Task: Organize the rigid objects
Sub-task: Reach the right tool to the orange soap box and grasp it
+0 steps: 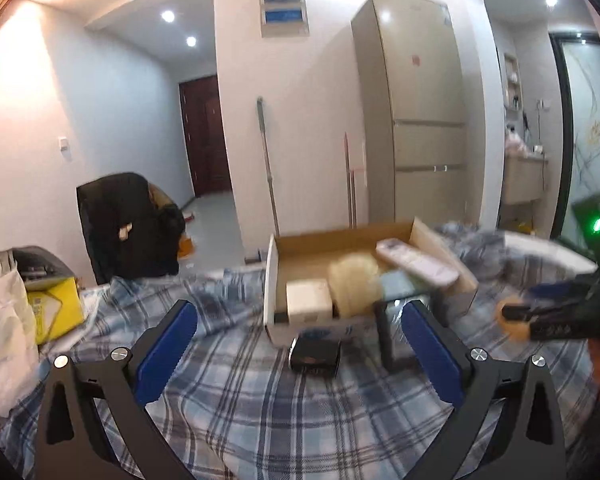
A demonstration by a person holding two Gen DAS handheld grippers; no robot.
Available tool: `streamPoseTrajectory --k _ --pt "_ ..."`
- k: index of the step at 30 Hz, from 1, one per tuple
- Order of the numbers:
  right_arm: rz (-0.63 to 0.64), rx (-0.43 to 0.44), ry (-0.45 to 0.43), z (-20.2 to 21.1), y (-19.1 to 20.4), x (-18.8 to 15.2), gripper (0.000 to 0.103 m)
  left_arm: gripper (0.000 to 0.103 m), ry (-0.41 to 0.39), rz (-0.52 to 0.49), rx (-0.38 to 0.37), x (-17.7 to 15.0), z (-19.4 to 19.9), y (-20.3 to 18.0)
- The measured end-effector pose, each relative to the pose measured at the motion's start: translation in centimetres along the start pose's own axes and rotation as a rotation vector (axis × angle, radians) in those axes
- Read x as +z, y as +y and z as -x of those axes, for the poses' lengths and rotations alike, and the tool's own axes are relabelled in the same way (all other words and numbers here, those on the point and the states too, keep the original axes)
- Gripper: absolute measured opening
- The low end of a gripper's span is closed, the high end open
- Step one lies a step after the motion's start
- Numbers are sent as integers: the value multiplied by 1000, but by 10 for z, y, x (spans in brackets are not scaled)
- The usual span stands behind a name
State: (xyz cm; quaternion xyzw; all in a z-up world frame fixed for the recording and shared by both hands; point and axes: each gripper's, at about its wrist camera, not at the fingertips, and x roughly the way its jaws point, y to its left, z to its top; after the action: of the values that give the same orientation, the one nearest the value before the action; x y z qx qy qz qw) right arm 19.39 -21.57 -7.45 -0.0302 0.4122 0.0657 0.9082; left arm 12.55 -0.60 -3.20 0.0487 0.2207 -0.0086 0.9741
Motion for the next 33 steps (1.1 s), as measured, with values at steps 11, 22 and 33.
streamPoseTrajectory --k 11,22,33 --pt "20 -5 53 -20 4 -2 64 103 38 53 -55 -6 -9 13" --pt "56 1 74 -24 12 -6 42 103 37 43 -60 -6 -9 12" --pt "66 148 63 2 24 -8 42 103 46 60 -44 -7 -10 16"
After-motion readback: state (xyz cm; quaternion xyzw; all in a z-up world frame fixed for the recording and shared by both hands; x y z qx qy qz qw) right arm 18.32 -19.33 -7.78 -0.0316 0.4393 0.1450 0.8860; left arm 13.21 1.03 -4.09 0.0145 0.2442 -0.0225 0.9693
